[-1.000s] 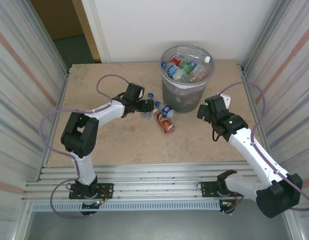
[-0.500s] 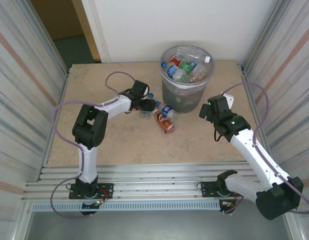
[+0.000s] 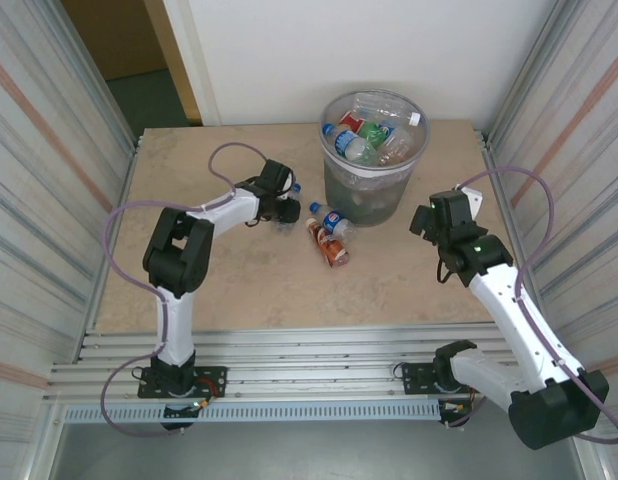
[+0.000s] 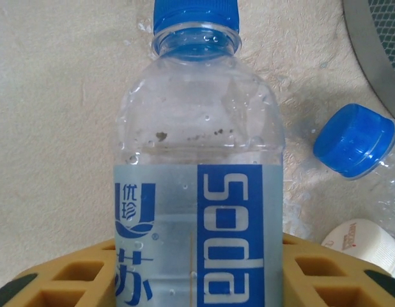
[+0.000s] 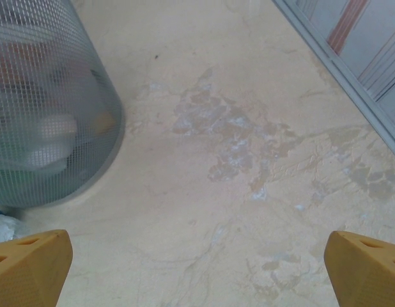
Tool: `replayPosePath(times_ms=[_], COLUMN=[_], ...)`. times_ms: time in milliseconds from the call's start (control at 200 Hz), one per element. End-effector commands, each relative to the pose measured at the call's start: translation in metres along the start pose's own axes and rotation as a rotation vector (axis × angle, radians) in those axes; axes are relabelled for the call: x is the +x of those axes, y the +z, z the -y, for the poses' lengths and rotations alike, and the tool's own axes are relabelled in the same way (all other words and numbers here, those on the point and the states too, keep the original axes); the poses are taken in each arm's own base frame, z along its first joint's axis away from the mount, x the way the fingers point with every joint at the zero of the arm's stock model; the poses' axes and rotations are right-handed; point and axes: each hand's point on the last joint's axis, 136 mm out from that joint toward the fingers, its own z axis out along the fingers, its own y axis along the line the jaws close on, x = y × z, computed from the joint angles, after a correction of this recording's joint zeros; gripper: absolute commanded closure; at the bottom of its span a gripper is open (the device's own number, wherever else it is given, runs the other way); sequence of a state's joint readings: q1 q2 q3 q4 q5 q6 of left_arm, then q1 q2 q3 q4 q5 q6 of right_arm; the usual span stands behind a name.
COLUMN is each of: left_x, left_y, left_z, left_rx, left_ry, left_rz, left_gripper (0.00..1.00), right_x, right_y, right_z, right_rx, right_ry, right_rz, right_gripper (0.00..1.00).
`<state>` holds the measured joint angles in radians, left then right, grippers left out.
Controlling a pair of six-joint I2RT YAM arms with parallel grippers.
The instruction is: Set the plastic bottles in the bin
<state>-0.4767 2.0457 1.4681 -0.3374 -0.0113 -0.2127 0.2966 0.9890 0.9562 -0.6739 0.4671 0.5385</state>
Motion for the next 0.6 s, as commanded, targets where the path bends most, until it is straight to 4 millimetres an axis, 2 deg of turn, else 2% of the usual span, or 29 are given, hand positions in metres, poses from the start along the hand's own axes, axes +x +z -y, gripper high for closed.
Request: replayPosePath(times_ms=[0,65,391,501,596], left_x=[-0.029,-0.042,-0.125,-0.151,-0.168], left_y=[-0.047,-0.069,-0.205,-0.241,-0.264], left_z=[0.003,0.007,0.038,0.060,0.084], left_rx=[0.018,0.036,0.157,0.257,0.328], left_ry=[0.013,0.018,0.102,0.131,0.176], left_rz=[0.098,0.145,0.418,0.498,0.552], left_gripper=[0.61,0.63,0.64,0.64,0.64], right_x=[-0.014,-0.015,-0.017,-0.018,-0.018], right_y=[-0.015,-0.016,-0.021,-0.023,-0.024], right_z=[0.003,0.003,0.005,0.005,0.006], right_rx=[-0.019,-0.018,-0.023,-0.028,-0.028], right_ry=[0.003,0.002,0.002,0.005,0.005], right_rz=[0.032,0.033,0.040,0.044,0.045], right_gripper=[0.01,0.01,0.01,0.01,0.01])
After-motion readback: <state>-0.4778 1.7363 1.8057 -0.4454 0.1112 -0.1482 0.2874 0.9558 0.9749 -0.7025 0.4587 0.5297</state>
